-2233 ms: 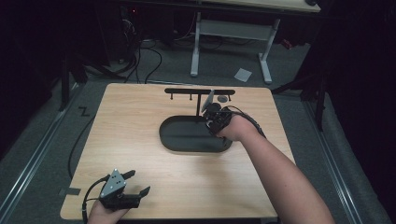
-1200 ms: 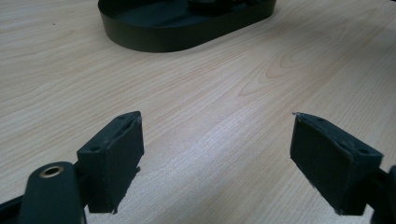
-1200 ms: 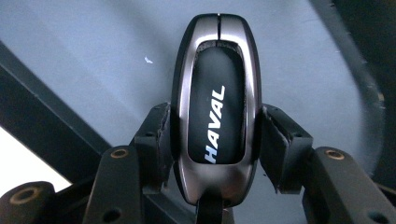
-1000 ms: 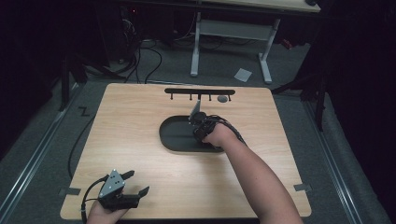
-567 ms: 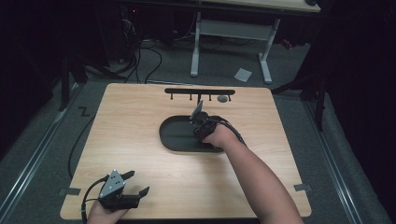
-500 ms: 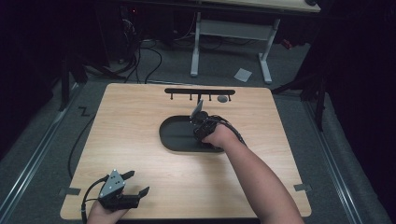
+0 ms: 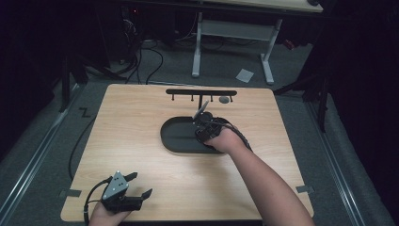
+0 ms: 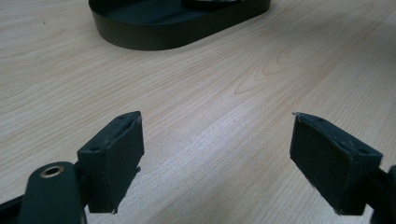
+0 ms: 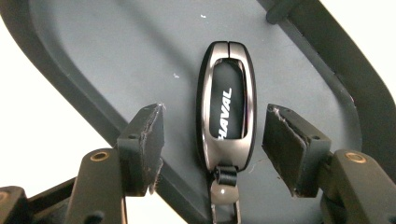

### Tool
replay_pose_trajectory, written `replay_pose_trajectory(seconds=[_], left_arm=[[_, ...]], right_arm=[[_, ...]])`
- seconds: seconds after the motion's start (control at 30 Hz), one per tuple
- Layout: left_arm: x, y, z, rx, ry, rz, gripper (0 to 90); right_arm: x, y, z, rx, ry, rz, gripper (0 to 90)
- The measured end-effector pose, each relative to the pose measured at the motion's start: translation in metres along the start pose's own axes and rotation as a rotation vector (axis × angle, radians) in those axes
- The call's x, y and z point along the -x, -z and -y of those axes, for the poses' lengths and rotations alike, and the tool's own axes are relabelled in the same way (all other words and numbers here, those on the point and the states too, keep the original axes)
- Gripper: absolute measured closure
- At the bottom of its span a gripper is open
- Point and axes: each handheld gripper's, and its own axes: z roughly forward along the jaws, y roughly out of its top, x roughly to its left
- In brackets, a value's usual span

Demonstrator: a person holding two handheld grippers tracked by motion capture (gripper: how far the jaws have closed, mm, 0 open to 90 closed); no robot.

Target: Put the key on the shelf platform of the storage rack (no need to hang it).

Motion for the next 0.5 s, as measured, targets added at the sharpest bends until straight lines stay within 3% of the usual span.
replay_pose_trajectory(seconds=[0.37,0.5], left_arm=[[0.000,-0.001,0.000,-0.002,-0.001,0.002,18.3],[0.000,-0.002,0.001,-0.008,-0.003,0.006,18.2]], right_arm=[[-0.005,0.015,0.027,0.148,-0.004,0.040,39.1],[-0.006,0.017,0.034,0.161,-0.022,0.034,39.1]])
